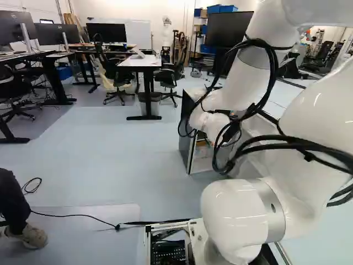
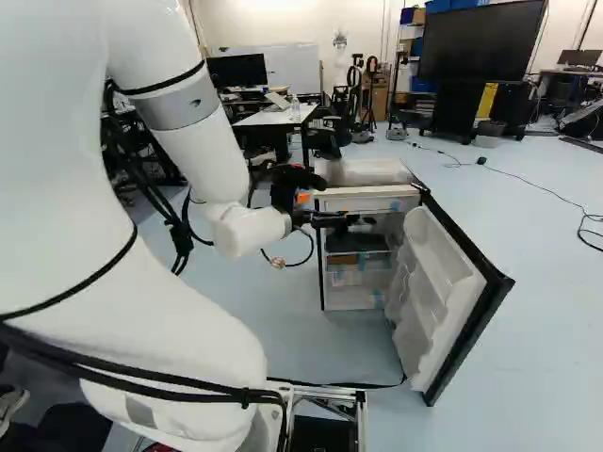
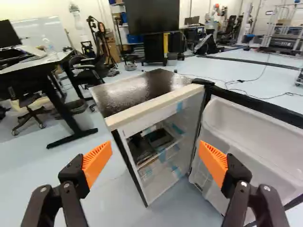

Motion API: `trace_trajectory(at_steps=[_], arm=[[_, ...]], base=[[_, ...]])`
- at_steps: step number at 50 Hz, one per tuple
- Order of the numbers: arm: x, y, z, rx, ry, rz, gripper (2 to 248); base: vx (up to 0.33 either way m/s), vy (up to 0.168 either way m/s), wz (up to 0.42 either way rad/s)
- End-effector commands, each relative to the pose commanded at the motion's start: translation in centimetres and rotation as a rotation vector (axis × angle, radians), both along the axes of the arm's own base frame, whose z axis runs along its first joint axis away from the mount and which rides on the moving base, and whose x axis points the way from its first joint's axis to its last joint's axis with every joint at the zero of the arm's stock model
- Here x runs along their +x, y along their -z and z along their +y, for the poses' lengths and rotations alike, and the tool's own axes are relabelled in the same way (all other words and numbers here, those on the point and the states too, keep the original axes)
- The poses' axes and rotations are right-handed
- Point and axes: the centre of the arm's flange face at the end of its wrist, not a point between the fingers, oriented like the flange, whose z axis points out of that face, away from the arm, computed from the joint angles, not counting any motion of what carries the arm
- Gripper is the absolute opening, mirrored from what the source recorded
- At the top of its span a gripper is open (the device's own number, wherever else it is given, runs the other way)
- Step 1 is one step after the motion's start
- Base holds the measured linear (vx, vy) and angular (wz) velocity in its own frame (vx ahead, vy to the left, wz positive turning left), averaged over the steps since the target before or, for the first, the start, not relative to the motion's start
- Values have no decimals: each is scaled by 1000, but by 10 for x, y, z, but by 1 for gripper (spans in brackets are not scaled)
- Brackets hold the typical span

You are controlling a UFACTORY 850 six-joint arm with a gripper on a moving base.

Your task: Open the fridge door

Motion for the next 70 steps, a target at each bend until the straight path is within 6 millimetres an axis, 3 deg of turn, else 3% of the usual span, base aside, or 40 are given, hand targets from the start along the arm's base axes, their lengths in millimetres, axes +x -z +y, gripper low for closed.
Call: trace_trajectory(at_steps=[33, 70], arm=[[-32, 4, 31, -33, -271, 39, 247], [-52, 9, 47, -59, -415, 65, 247]], base=[[0, 0, 0], [0, 0, 0]])
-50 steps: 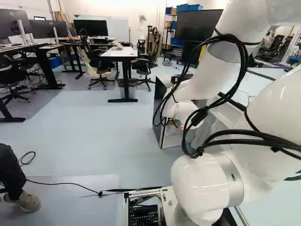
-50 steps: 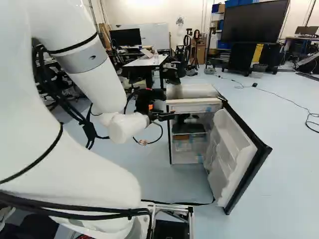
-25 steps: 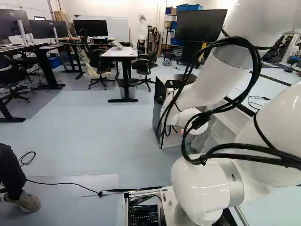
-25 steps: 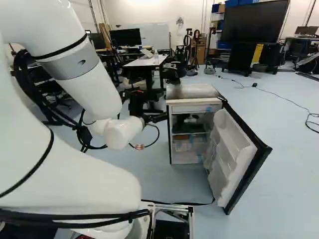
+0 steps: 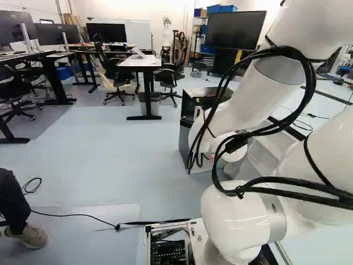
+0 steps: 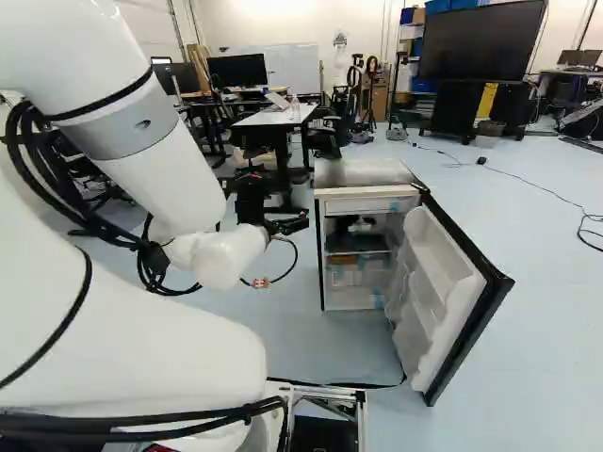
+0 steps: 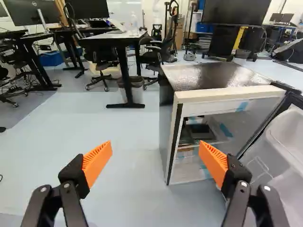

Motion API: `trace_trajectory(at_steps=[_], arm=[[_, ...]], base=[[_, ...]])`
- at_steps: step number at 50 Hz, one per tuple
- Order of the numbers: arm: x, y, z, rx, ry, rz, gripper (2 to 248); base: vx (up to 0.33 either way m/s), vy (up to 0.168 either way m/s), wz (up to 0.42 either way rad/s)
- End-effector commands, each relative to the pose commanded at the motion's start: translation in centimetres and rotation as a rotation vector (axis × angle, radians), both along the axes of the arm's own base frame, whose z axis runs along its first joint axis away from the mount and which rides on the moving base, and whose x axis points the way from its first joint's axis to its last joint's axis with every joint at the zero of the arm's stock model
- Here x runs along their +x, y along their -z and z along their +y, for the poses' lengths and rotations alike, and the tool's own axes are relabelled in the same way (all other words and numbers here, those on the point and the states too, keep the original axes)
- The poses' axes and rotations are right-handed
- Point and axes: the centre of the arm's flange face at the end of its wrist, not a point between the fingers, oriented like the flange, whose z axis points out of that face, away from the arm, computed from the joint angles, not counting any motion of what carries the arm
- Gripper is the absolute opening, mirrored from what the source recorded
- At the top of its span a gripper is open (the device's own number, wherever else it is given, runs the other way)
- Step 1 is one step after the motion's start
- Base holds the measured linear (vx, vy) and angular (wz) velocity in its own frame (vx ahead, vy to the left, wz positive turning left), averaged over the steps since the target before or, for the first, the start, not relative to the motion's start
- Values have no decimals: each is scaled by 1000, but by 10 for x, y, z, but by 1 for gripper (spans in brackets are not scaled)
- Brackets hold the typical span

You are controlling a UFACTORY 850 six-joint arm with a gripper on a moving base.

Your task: Open the fridge door

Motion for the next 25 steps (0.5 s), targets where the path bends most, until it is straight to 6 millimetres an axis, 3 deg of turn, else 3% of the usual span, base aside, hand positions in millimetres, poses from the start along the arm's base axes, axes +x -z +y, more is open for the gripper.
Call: trace_trajectory(at_steps=[25], arm=[[-2, 1, 1, -3, -13, 2, 247]], base=[[0, 0, 0]])
